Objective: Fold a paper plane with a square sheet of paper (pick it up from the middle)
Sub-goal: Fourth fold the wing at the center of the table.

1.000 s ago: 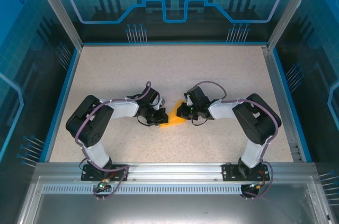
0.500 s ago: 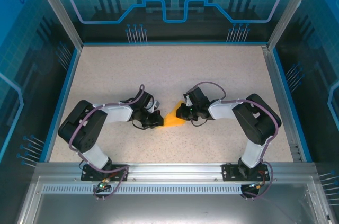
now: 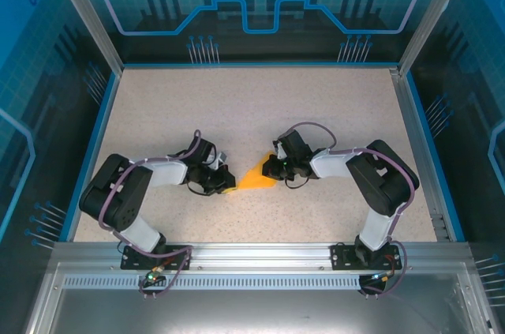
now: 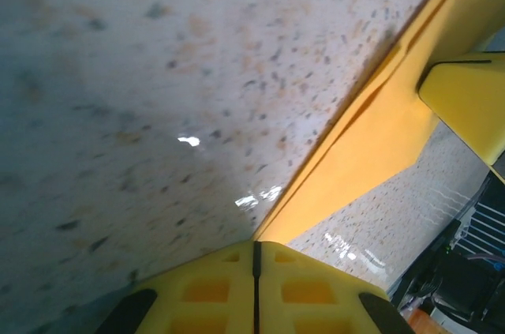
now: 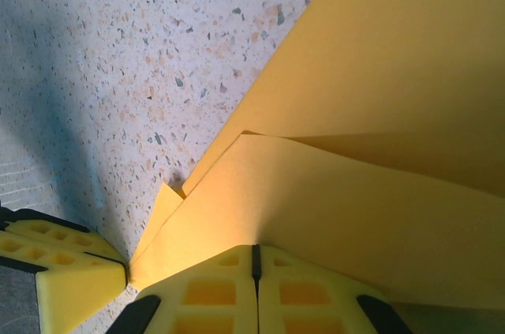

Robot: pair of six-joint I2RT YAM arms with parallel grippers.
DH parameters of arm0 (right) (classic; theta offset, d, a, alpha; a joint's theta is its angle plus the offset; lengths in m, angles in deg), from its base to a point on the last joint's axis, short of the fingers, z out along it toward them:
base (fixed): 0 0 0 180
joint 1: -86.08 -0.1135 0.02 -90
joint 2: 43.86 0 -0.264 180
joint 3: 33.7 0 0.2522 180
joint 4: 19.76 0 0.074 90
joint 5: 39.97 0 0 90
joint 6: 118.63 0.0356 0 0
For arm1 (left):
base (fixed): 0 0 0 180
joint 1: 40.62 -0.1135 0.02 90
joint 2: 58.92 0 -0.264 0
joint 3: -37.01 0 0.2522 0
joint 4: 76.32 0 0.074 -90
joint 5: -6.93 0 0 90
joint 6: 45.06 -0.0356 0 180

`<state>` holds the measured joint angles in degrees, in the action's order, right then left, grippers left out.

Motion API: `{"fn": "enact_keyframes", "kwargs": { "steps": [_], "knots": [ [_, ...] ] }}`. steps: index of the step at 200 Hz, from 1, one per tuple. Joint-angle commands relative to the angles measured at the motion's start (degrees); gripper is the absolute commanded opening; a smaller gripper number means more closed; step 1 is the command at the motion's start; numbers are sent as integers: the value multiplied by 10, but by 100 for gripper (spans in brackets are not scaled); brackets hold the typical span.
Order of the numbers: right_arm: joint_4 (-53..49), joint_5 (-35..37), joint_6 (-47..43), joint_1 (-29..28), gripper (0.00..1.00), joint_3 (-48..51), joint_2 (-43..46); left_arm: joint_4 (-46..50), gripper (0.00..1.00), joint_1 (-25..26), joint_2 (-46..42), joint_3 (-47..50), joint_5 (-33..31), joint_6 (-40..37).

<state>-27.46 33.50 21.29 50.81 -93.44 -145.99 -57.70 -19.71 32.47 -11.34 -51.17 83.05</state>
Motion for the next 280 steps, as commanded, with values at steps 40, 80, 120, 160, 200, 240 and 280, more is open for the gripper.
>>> {"fn": "enact_keyframes", "kwargs": {
  "steps": [40, 80, 120, 160, 200, 240, 280],
  "knots": [
    [-64, 41, -10, 5, 5, 12, -12, 97, 9, -18, -49, 3, -27, -5],
    [-58, 36, -7, 5, 6, 11, -15, 71, 13, 29, -107, -44, -22, -7],
    [-47, 29, -2, 5, 6, 12, -20, 12, 11, 75, -16, -96, -9, 8],
    [-40, 21, 0, 5, 5, 15, -21, -33, 8, 85, 64, -139, -10, 27],
    [-39, 17, -1, 5, 6, 9, -19, -28, 6, 86, 103, -149, -21, 22],
    [-40, 14, -4, 6, 5, 5, -18, -17, 6, 87, 114, -144, -21, 19],
    [-38, 14, -9, 17, 5, 12, -15, 24, 5, 86, 135, -144, -59, 11]
  ]
}}
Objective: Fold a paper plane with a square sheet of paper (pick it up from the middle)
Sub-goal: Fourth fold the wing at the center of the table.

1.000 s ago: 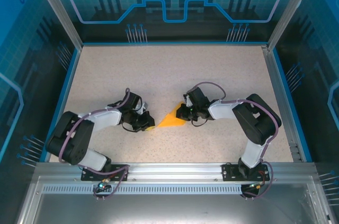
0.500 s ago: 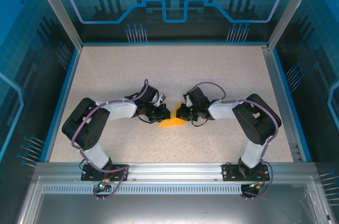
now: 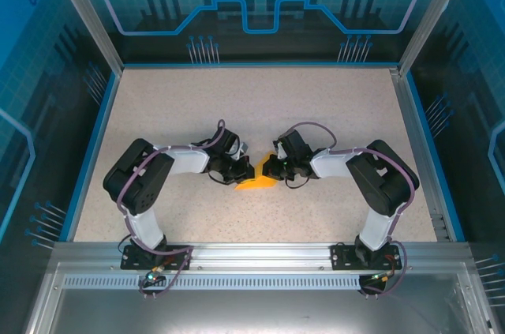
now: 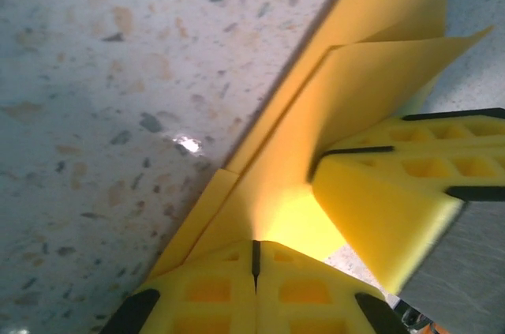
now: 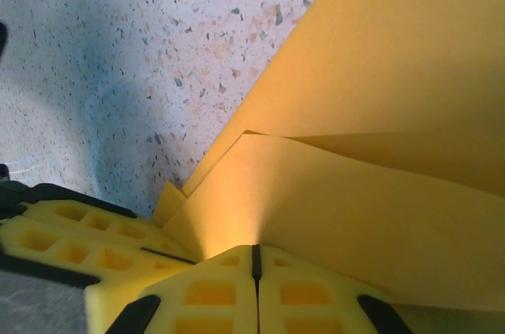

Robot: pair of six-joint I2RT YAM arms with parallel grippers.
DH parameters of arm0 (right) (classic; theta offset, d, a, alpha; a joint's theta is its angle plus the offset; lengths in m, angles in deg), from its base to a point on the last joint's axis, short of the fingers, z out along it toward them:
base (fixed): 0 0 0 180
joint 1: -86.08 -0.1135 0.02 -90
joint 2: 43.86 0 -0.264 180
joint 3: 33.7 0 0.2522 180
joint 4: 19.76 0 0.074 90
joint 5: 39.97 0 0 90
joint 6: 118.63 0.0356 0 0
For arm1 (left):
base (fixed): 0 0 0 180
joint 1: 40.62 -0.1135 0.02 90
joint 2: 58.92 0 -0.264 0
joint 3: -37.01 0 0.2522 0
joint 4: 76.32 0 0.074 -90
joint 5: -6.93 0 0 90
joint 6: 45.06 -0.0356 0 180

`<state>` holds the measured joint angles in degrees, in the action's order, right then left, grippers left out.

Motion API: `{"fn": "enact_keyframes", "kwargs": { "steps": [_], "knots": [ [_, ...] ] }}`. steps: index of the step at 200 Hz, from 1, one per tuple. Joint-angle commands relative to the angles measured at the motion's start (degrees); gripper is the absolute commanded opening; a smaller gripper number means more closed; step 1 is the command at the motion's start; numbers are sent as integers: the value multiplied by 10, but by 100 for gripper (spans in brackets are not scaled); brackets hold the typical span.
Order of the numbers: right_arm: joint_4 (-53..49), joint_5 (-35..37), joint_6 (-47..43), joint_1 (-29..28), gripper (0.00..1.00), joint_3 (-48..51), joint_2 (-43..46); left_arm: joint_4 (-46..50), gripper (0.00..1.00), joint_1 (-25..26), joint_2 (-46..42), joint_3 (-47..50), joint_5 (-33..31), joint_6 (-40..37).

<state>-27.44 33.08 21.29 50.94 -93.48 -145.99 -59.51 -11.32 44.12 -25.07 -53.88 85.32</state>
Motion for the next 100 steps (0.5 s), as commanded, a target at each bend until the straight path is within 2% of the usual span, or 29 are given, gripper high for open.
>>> {"fn": "enact_keyframes", "kwargs": {
  "steps": [1, 60, 100],
  "knots": [
    [-37, 18, -10, 17, 5, 13, -14, 43, 6, 2, 19, -6, -33, -12],
    [26, -26, -28, 103, 6, 48, -10, 70, 5, -3, 31, 14, -57, -10],
    [14, -26, -50, 171, 6, 48, -5, 76, 4, -5, 33, 12, -58, -13]
  ]
}}
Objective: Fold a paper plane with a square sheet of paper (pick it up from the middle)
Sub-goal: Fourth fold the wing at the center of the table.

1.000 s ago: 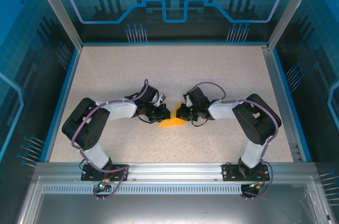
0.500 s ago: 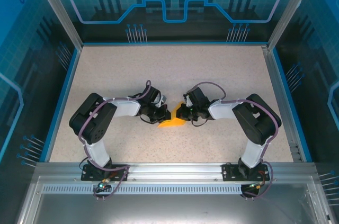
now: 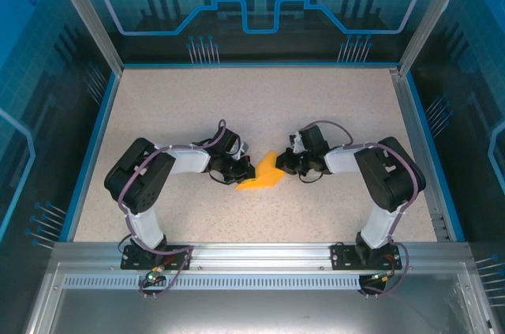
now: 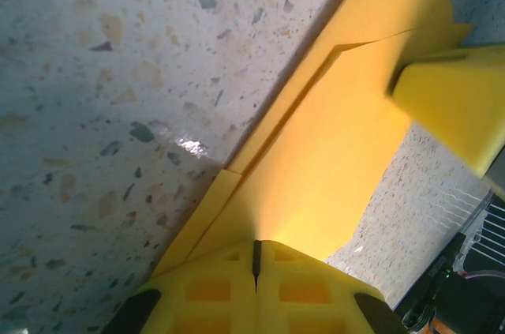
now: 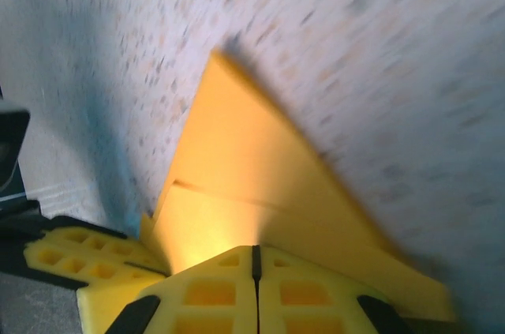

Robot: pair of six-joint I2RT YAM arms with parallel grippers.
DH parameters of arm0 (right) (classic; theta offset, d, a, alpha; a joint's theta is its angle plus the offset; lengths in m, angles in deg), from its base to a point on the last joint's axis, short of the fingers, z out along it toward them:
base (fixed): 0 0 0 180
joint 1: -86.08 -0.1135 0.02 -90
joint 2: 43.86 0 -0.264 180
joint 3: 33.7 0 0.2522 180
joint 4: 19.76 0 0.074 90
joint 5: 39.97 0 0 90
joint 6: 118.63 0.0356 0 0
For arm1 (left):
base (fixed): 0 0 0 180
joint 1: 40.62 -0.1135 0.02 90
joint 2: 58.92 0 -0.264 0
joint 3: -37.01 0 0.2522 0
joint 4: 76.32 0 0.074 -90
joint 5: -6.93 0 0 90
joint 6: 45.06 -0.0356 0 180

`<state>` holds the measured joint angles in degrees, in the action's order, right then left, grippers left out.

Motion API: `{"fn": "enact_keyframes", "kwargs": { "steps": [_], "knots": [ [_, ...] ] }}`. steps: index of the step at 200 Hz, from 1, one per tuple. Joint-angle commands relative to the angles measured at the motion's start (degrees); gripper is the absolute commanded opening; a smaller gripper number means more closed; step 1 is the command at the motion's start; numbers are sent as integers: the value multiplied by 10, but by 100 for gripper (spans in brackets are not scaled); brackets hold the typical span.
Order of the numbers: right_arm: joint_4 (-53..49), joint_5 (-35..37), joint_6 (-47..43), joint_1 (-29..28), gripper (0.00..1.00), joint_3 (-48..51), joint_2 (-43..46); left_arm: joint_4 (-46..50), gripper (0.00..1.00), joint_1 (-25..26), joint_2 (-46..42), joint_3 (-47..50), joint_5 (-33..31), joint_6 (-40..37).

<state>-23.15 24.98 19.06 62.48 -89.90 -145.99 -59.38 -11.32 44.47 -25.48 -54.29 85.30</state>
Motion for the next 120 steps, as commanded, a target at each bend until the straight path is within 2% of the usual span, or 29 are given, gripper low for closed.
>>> {"fn": "enact_keyframes", "kwargs": {
  "steps": [1, 33, 76, 94, 120],
  "knots": [
    [-30, 55, -28, 57, 6, 12, -5, 75, 4, -5, 30, 17, -54, -12],
    [-89, 90, -48, 81, 6, -16, 31, 75, 4, -5, 30, 13, -50, -13],
    [-149, 130, -50, 52, 8, -18, 121, 77, 8, -5, 14, -15, -14, -23],
    [-162, 141, -34, 25, 15, -8, 151, 76, 15, -5, -15, -37, 11, -21],
    [-154, 148, 21, -16, 36, 15, 178, 95, 29, -6, -76, -59, -9, -23]
  ]
}}
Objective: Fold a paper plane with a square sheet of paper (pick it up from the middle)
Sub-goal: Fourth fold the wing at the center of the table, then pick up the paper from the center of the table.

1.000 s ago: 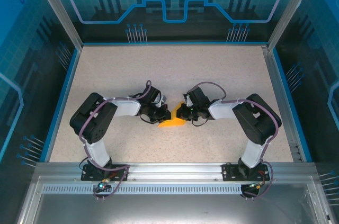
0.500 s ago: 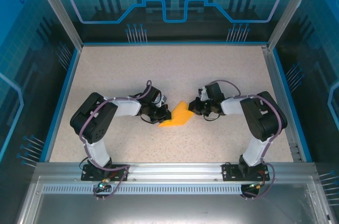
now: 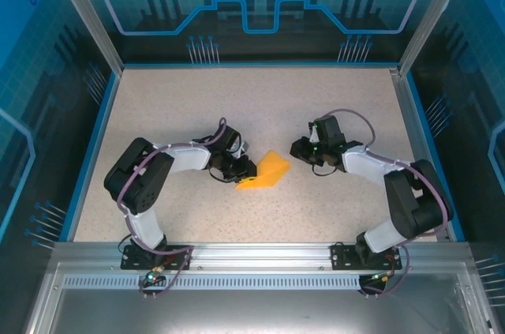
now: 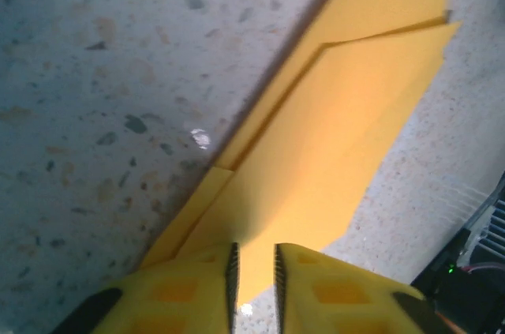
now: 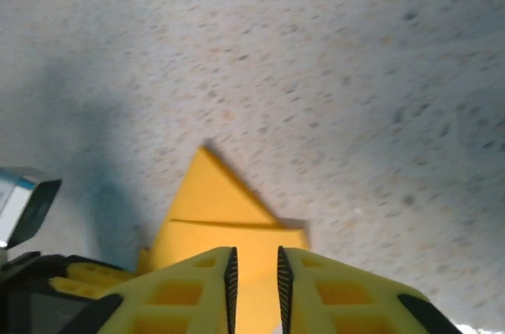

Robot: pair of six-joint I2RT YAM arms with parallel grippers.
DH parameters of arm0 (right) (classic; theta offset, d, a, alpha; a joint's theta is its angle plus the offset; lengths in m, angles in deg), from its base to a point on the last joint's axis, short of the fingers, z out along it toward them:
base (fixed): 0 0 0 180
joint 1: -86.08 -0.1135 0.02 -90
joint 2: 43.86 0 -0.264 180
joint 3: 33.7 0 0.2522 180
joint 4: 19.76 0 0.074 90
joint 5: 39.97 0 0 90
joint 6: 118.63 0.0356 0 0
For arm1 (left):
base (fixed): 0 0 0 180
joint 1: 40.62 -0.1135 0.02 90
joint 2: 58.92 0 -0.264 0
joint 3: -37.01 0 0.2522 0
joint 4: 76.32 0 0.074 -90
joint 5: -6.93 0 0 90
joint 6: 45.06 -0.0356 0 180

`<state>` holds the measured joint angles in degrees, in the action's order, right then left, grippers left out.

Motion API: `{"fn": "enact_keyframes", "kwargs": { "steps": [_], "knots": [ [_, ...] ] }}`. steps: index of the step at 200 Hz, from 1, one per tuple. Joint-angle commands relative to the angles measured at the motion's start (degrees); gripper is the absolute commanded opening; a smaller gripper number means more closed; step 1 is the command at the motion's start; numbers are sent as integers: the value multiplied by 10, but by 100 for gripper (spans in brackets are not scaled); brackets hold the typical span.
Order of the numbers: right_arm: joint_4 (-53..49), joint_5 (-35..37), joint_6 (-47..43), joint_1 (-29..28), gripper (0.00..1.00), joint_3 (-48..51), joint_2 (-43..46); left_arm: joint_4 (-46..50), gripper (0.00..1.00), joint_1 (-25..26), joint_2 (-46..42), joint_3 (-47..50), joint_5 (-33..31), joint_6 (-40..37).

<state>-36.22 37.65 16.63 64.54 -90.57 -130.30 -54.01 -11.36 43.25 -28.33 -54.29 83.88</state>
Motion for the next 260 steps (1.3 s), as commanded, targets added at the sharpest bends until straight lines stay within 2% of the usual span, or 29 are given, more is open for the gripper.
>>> {"fn": "enact_keyframes", "kwargs": {
  "steps": [1, 12, 31, 45, 59, 95, 160, 205, 260],
  "knots": [
    [-22, 22, 49, -38, 37, 23, 22, 41, 30, -6, -66, -30, -10, -9],
    [-19, 31, 86, -55, 46, 29, 29, 48, 39, -7, -86, -30, -37, -8],
    [-8, 47, 140, -82, 55, 32, 32, 58, 53, -14, -110, -19, -95, -6],
    [-12, 70, 178, -101, 59, 27, 30, 56, 62, -21, -117, -7, -124, -1],
    [-16, 89, 214, -111, 60, 23, 20, 49, 66, -29, -120, 4, -130, 1],
    [34, 83, 256, -126, 57, 26, -20, 42, 71, -40, -126, 18, -127, 2],
    [97, 88, 254, -148, 49, 8, -79, 27, 84, -63, -145, 46, -125, 13],
    [141, 76, 264, -148, 46, 0, -118, 25, 87, -67, -142, 52, -119, 12],
    [195, 74, 259, -150, 39, 2, -124, 25, 89, -70, -141, 57, -111, 12]
  ]
}}
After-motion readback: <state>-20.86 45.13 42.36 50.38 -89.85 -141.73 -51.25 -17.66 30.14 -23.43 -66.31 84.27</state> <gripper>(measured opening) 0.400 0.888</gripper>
